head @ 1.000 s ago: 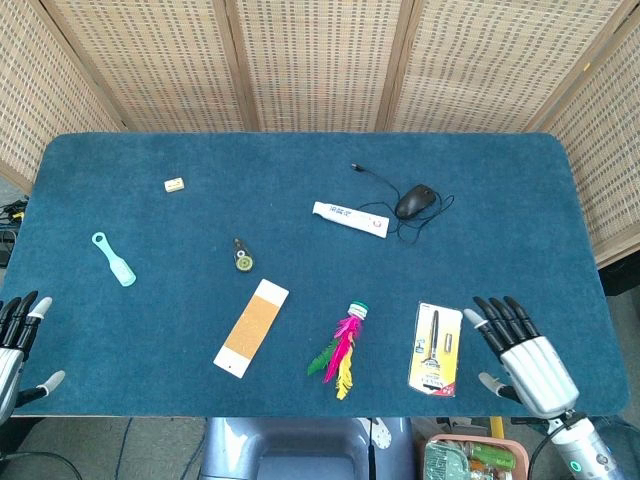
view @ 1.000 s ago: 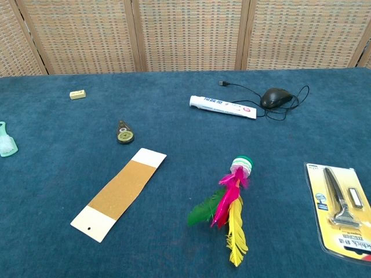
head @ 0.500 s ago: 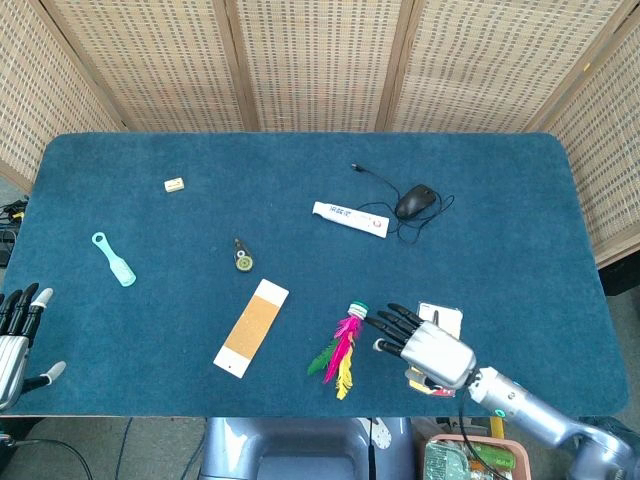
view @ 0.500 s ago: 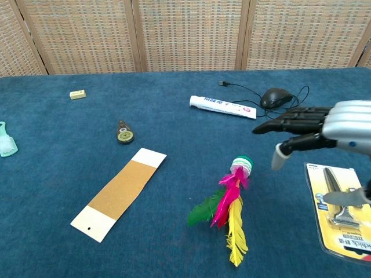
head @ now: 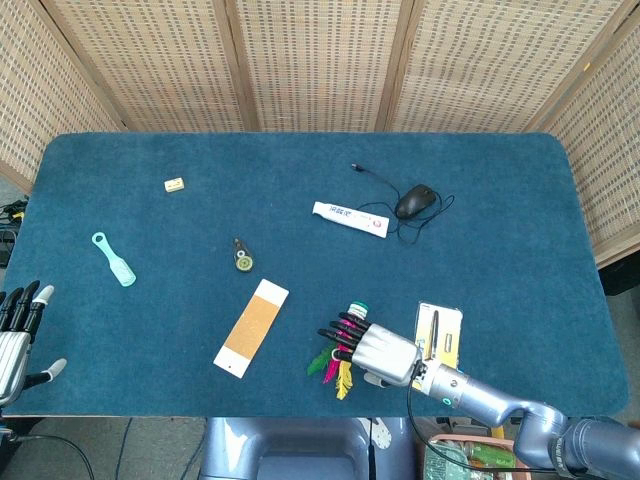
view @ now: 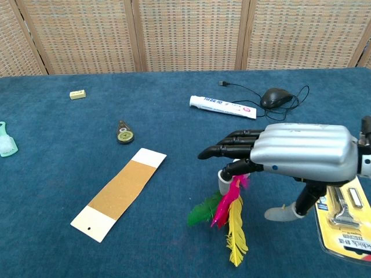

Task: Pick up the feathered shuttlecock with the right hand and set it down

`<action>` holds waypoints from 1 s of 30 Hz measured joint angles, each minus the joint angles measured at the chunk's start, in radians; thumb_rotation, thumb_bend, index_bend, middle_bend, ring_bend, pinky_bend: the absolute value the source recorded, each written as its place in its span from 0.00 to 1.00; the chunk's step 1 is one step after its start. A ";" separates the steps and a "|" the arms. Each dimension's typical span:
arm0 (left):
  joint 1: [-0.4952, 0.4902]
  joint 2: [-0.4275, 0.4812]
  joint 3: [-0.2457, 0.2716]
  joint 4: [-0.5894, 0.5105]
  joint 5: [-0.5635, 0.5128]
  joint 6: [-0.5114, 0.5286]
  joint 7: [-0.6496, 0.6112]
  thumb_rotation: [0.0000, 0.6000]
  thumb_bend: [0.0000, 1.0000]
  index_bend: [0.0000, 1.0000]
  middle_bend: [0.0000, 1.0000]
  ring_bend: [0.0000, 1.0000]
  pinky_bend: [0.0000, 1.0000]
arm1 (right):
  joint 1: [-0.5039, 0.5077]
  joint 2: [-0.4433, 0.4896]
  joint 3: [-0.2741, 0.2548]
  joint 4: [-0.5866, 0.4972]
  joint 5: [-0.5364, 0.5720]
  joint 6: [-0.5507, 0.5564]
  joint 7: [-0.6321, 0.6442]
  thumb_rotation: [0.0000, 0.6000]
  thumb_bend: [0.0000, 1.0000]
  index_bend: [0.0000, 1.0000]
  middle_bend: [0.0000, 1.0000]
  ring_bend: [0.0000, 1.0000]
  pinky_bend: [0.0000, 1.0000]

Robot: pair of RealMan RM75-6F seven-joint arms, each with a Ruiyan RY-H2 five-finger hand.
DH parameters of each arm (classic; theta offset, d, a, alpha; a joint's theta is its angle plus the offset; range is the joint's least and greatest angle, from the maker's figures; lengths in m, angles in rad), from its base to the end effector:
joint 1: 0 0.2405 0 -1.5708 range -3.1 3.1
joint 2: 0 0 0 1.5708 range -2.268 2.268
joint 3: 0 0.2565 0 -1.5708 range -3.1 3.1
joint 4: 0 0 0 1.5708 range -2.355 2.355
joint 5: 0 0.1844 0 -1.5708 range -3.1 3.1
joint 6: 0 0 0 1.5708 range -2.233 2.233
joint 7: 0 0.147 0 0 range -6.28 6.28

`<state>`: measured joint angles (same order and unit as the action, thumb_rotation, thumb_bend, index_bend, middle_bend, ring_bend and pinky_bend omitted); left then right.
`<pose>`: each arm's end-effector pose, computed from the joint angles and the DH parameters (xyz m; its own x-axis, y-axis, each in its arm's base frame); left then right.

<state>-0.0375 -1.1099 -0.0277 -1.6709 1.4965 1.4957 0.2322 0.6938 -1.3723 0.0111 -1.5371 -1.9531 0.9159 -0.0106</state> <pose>-0.3012 0.1629 0.1793 0.5551 0.0417 0.8307 0.8305 0.0275 -0.5563 -0.1379 -0.2594 0.0157 0.6718 -0.1597 0.7233 -0.4481 -0.8651 0.2252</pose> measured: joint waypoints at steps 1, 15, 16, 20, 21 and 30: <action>0.000 0.000 0.000 0.000 0.000 0.001 0.000 1.00 0.08 0.00 0.00 0.00 0.00 | 0.004 -0.011 0.004 0.004 0.009 0.000 -0.007 1.00 0.28 0.30 0.00 0.00 0.00; -0.003 0.004 0.001 0.001 -0.006 -0.003 -0.008 1.00 0.08 0.00 0.00 0.00 0.00 | 0.038 -0.079 -0.001 0.037 0.073 -0.021 -0.049 1.00 0.34 0.45 0.00 0.00 0.00; -0.004 0.004 0.001 0.001 -0.007 -0.005 -0.008 1.00 0.09 0.00 0.00 0.00 0.00 | 0.042 -0.083 -0.004 0.040 0.077 -0.019 -0.049 1.00 0.35 0.46 0.00 0.00 0.00; -0.006 0.004 0.001 -0.001 -0.008 -0.006 -0.008 1.00 0.09 0.00 0.00 0.00 0.00 | 0.052 -0.093 -0.010 0.047 0.092 -0.020 -0.052 1.00 0.36 0.53 0.00 0.00 0.00; -0.006 0.005 0.001 -0.001 -0.009 -0.005 -0.009 1.00 0.08 0.00 0.00 0.00 0.00 | 0.054 -0.096 -0.011 0.049 0.096 -0.020 -0.054 1.00 0.37 0.54 0.00 0.00 0.00; -0.006 0.004 0.004 0.000 -0.010 -0.004 -0.011 1.00 0.08 0.00 0.00 0.00 0.00 | 0.060 -0.117 -0.020 0.067 0.129 -0.001 -0.039 1.00 0.46 0.62 0.00 0.00 0.00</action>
<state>-0.0440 -1.1055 -0.0241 -1.6712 1.4861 1.4917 0.2212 0.7542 -1.4889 -0.0093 -1.4701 -1.8239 0.9147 -0.0491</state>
